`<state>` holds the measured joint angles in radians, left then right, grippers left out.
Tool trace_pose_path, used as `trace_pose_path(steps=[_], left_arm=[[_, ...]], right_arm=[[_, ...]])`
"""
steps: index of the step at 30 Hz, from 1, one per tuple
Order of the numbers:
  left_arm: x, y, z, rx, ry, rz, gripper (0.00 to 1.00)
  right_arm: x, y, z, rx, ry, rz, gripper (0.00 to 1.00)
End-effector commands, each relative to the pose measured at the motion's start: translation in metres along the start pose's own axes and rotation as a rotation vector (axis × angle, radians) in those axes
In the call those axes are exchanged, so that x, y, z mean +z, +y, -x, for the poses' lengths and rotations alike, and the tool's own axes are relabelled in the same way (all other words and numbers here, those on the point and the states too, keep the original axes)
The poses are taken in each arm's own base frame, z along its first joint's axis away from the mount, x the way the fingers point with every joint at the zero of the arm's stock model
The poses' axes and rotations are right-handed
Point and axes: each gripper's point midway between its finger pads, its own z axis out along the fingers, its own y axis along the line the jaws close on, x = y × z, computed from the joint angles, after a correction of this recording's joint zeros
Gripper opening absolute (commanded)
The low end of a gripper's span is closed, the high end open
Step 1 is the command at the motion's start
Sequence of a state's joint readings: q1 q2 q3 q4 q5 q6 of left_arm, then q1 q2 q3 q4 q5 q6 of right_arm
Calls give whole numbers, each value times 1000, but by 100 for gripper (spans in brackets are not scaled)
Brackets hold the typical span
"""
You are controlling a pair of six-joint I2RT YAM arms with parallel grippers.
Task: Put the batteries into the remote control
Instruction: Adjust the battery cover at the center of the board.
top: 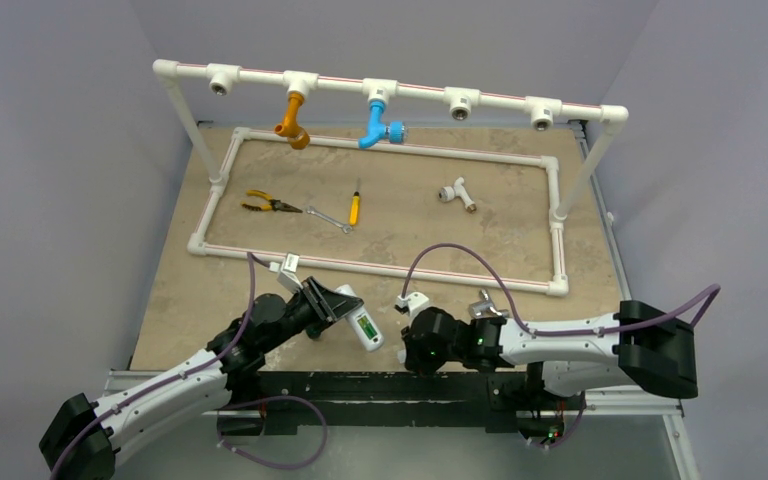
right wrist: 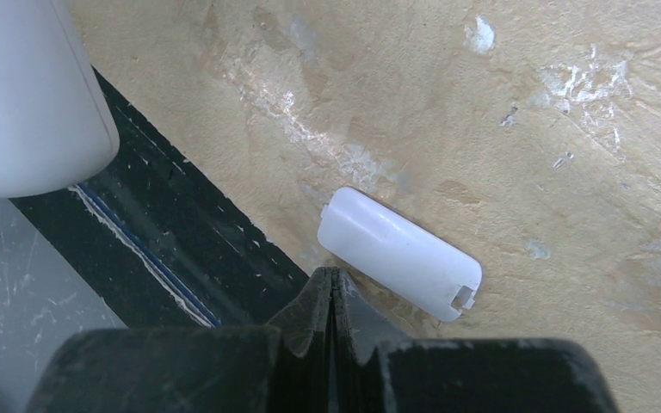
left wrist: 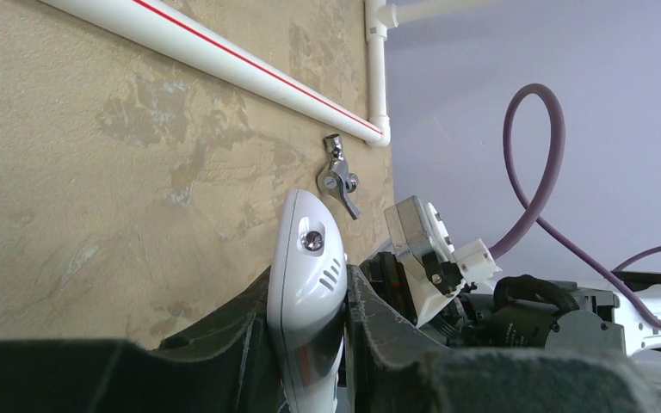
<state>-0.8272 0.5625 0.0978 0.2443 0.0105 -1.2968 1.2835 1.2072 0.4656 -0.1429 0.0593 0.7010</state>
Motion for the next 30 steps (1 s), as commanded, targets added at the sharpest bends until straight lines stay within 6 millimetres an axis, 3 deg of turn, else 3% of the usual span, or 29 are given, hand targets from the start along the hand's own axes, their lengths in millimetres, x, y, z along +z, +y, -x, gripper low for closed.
trace_pose_path(steps=[1, 16, 30], left_arm=[[0, -15, 7, 15, -34, -56, 0], [1, -18, 8, 16, -36, -62, 0], [3, -21, 9, 18, -32, -61, 0]], right_arm=[[3, -4, 11, 4, -42, -46, 0], [15, -18, 17, 83, -51, -179, 0], [6, -48, 26, 127, -115, -338, 0]])
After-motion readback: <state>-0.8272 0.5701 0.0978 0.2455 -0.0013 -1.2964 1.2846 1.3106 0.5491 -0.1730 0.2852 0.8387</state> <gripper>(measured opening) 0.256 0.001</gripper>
